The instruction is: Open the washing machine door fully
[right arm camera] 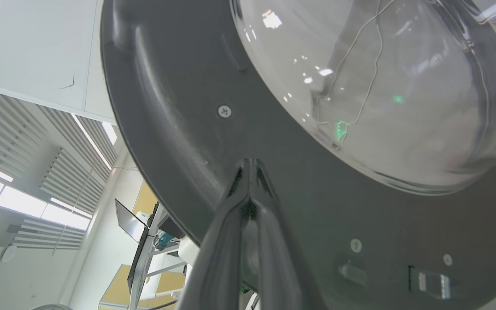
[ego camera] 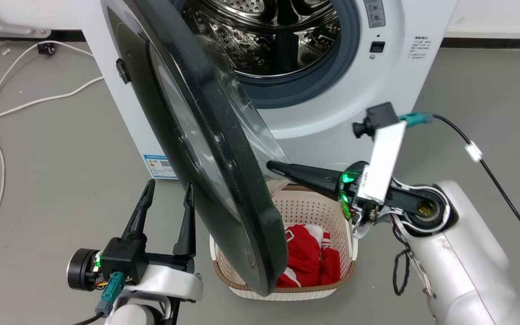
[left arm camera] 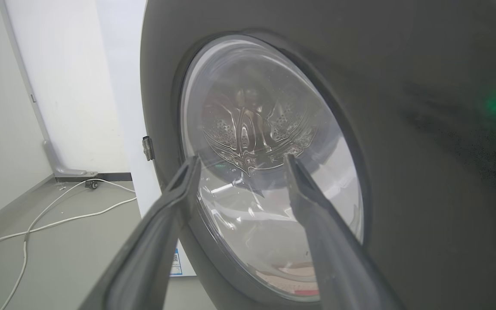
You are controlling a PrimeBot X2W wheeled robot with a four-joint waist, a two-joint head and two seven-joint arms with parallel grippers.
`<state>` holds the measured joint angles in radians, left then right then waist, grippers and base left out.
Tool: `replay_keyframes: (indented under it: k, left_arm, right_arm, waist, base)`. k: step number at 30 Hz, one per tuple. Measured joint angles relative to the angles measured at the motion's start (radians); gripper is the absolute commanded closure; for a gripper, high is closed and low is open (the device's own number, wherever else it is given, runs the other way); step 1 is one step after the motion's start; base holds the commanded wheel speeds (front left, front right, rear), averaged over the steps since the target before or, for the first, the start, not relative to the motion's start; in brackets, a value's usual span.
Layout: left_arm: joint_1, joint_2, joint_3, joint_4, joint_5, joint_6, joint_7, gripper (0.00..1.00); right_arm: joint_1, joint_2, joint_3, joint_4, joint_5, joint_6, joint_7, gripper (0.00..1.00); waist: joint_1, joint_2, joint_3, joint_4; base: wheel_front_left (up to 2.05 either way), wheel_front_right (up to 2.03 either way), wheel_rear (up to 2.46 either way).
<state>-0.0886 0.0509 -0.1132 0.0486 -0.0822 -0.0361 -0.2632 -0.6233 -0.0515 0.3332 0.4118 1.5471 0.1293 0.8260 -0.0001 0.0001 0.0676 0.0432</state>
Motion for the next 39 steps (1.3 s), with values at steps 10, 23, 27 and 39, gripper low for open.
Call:
replay_keyframes:
  k: [10,23,27,39]
  left_arm:
    - [0.038,0.000,0.028,0.011,0.000,0.002,0.000,0.00]
    - [0.073,0.000,0.062,0.022,0.011,-0.005,0.000,0.00]
    - [0.077,0.000,0.070,0.024,0.012,-0.007,0.000,0.00]
    - [0.083,0.000,0.085,0.022,0.018,-0.008,0.000,0.00]
  right_arm:
    - [0.217,-0.032,-0.168,-0.062,-0.012,0.000,-0.267,0.00]
    - [0.499,-0.049,-0.290,-0.155,-0.286,0.000,-0.723,0.00]
    - [0.529,-0.070,-0.321,-0.150,-0.507,0.000,-0.912,0.00]
    - [0.560,-0.022,-0.464,-0.380,-1.230,0.002,-1.081,0.00]
  waist:
    - [0.0000,0.0000,-0.045,-0.023]
    - [0.0000,0.0000,-0.084,-0.049]
    - [0.0000,0.0000,-0.092,-0.054]
    - [0.0001,0.0000,-0.100,-0.064]
  base:
    - [0.00,0.00,0.00]
    - [0.00,0.00,0.00]
    - [0.00,0.00,0.00]
    - [0.00,0.00,0.00]
